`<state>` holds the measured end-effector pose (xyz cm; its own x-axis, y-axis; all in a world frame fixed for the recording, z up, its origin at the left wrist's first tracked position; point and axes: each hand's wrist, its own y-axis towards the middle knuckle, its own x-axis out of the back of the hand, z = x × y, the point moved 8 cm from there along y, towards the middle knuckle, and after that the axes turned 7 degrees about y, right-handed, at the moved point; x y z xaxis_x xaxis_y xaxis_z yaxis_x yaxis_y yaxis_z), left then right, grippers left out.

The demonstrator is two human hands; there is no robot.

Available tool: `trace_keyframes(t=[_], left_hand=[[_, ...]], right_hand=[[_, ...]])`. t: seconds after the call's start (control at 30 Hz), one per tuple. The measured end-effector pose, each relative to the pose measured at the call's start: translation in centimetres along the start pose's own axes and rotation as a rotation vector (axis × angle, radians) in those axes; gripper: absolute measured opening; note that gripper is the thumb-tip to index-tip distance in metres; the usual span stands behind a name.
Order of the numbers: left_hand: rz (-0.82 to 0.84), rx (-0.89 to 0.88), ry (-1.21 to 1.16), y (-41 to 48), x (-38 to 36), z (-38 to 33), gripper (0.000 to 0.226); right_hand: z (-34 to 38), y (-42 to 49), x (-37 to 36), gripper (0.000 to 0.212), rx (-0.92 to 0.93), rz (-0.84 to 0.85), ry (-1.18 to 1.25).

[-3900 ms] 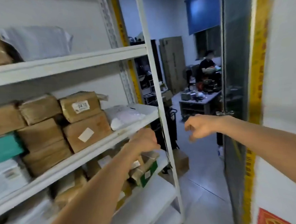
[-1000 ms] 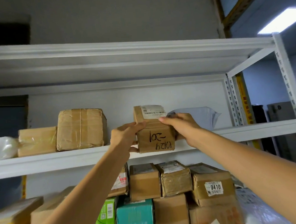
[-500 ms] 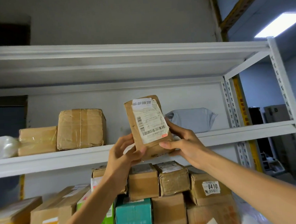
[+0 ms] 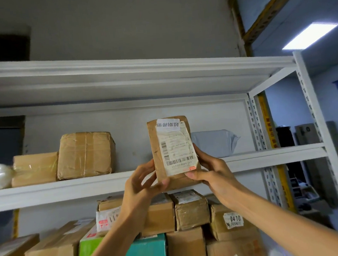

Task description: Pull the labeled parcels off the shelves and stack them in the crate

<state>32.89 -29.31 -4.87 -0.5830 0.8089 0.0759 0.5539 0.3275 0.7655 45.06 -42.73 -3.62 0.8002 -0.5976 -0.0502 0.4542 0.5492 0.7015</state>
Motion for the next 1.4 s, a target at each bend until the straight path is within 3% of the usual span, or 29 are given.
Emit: trace_keyframes(t=[0.27,0.5,0.73,0.87,1.17,1.4], left_hand=[[0.132,-0.111,-0.135,-1.3,-3.4,-1.7,0.058],[0.339,-0.083,-0.352,-0.9,-9.5,-1.1,0.067],[0.627,0.077,-0.624,-8.4,-22.8,-1.5,0.06],[0.776,0.145,-0.739,-14.0,-31.2,-4.0,0.059],[1.243,0.17,-0.936,-30.7,-48.8,-15.1,0.06],[1.563,0.154,-1.089,-45.2,-57.5,-24.9,0.056]], right_hand=[[2.2,-3.6,0.6,0.071,0.102,-0.026,-0.205],[5.3,-8.6,5.4,0.066,0.088,-0.258,-0.401],[10.3,-23.1,11.9,0.077,-0.02,-0.635,-0.577],[15.4,-32.5,14.2,0.073,-0.052,-0.83,-0.723],[27.3,-54.5,15.2,0.07,-0.117,-1.295,-0.954],[34.4,-70.0,13.4,0.072,-0.07,-1.643,-1.032]])
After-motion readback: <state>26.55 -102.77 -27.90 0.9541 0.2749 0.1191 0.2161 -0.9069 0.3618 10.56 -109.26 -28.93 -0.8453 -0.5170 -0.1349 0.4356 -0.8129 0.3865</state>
